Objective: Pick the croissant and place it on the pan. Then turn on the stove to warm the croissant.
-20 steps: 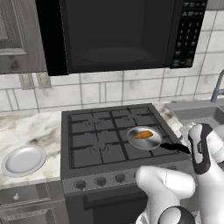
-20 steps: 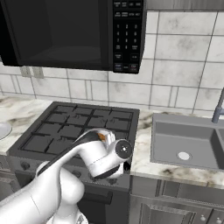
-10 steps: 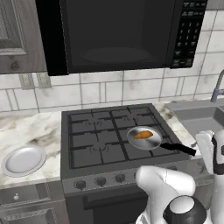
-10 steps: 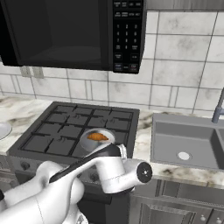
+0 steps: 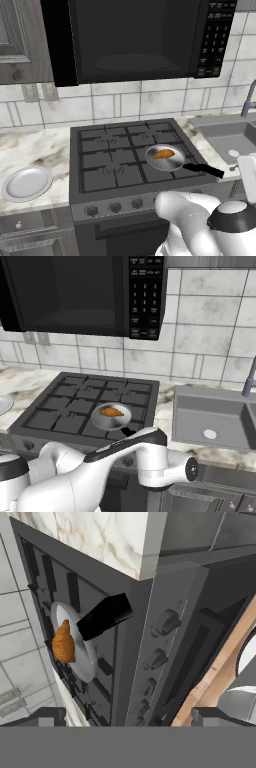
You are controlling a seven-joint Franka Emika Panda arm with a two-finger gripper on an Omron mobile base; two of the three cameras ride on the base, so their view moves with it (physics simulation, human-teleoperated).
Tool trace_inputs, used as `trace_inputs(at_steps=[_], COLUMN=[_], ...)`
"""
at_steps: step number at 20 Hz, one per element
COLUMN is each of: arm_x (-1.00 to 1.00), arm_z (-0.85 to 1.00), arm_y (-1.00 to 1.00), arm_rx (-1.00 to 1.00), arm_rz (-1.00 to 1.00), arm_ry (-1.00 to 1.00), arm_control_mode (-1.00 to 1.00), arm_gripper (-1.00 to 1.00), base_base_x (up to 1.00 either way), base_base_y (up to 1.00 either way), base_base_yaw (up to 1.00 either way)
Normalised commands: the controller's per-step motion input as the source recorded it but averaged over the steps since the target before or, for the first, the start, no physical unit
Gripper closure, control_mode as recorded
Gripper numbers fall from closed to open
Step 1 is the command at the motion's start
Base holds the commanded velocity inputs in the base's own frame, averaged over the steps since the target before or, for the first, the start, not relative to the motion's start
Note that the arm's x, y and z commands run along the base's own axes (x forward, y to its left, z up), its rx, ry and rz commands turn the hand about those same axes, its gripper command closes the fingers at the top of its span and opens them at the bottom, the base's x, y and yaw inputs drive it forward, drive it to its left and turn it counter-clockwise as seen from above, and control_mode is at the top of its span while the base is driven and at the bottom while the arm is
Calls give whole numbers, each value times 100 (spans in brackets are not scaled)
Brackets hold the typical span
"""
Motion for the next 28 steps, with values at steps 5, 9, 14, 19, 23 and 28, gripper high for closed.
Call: trace_inputs(at_steps=[5,9,14,19,23,28], arm_x=[-14,-19,-26,-20,0,1], arm_z=[0,-8,-23,-30,-29,-8], arm_y=[-33,-16,-2,0,0,0], arm_rx=[13,11,6,1,0,0], arm_rz=[9,6,2,2,3,6], arm_ry=[-12,-16,-19,-12,0,3], arm_control_mode=[-100,-100,-100,-100,-100,-100], arm_gripper=[-100,-100,-100,-100,-100,-100], base_base_x=[0,0,0,0,0,0], base_base_y=[0,0,0,0,0,0], base_base_yaw=[0,0,0,0,0,0])
